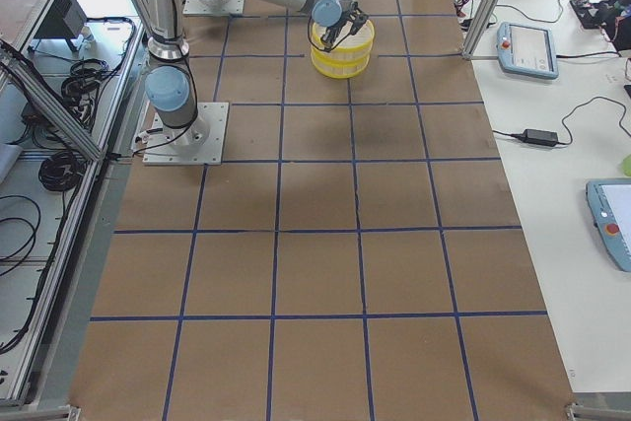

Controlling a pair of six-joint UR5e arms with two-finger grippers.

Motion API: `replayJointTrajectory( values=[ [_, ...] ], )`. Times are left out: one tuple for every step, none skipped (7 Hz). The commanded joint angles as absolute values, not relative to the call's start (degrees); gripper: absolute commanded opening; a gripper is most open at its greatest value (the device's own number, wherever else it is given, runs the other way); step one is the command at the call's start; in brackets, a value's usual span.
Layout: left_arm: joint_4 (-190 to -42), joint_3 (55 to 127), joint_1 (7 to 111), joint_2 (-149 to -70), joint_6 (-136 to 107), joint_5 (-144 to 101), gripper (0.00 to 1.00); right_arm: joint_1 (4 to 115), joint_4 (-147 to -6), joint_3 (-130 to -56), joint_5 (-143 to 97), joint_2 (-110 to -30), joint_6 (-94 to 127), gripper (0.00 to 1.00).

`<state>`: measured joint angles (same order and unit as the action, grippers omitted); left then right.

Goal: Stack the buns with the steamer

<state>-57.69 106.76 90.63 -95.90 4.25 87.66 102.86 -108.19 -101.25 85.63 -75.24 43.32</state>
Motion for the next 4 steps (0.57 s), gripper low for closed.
replayJointTrajectory(
  values=[
    [-57.8, 102.3, 97.5, -96.1, -2.9, 87.3, 0.02, 103.1, -108.1, -101.3, 85.6, -75.2, 43.8, 0.13],
    [-57.8, 101.5, 99.3, -96.2, -4.7, 87.2, 0.02, 103.1, -108.1, -101.3, 85.6, -75.2, 43.7, 0.27],
    [-57.0, 101.4, 100.7, -96.7, -7.6, 85.8, 0.02, 103.1, -108.0, -101.3, 85.6, -75.0, 43.0, 0.37],
    [-56.9, 101.3, 101.9, -96.8, -9.7, 85.3, 0.02, 103.1, -108.2, -101.2, 85.8, -74.9, 42.7, 0.82]
  ],
)
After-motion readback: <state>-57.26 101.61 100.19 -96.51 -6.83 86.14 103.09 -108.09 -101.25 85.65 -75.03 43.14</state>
